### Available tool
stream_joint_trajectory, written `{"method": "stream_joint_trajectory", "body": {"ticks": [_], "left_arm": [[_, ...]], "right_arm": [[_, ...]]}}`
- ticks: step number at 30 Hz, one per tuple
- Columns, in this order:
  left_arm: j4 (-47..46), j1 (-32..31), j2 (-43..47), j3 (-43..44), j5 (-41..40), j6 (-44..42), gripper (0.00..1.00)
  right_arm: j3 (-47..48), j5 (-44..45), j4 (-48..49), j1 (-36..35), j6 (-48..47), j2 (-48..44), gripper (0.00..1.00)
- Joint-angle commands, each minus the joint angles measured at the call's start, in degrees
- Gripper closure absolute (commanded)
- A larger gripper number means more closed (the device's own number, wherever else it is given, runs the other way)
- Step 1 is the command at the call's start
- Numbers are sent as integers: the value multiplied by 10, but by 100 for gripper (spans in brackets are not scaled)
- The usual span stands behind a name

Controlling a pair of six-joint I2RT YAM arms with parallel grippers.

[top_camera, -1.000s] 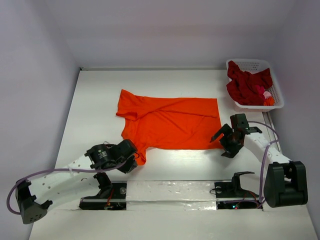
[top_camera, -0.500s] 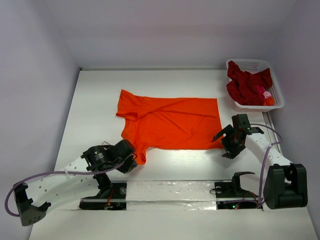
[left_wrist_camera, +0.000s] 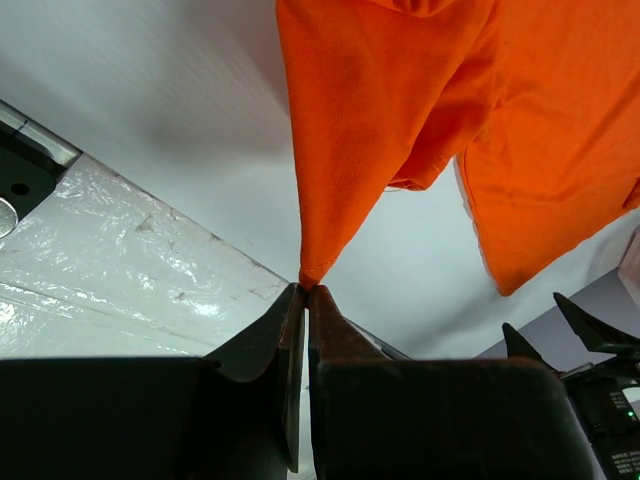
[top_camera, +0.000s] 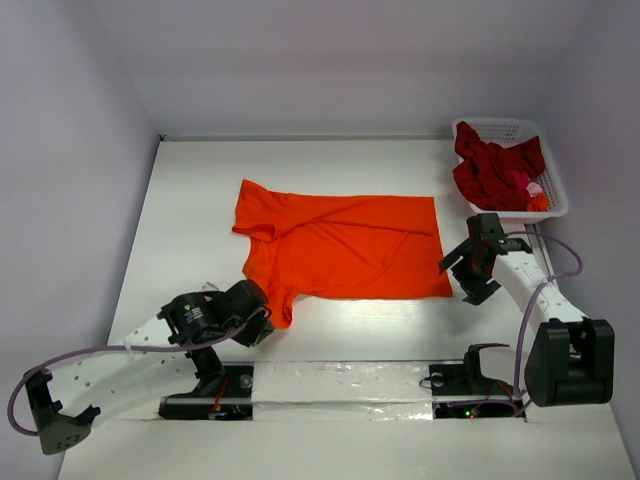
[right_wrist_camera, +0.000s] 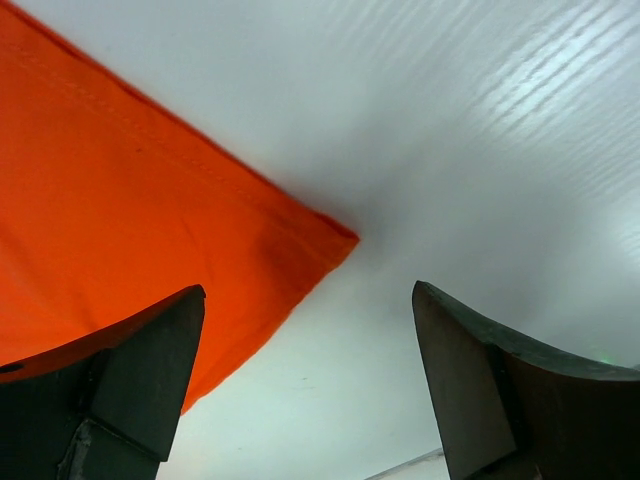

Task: Fold and stack the t-shirts
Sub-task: Grap the side of the flattened tshirt closest away from the robot with both arms

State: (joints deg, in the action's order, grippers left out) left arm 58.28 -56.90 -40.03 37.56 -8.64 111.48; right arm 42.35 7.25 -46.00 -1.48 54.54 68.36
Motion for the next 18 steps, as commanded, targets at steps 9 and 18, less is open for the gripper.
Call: {"method": "stream_joint_trajectory", "body": {"ticks": [9,18], "left_arm": [[32,-2,29,39,-19,65,100],[44,-2,28,53,-24,65,100]], "right_arm": [[26,40,-26,4,-23,38,15],[11,14,2,4,-21,60,16]]}}
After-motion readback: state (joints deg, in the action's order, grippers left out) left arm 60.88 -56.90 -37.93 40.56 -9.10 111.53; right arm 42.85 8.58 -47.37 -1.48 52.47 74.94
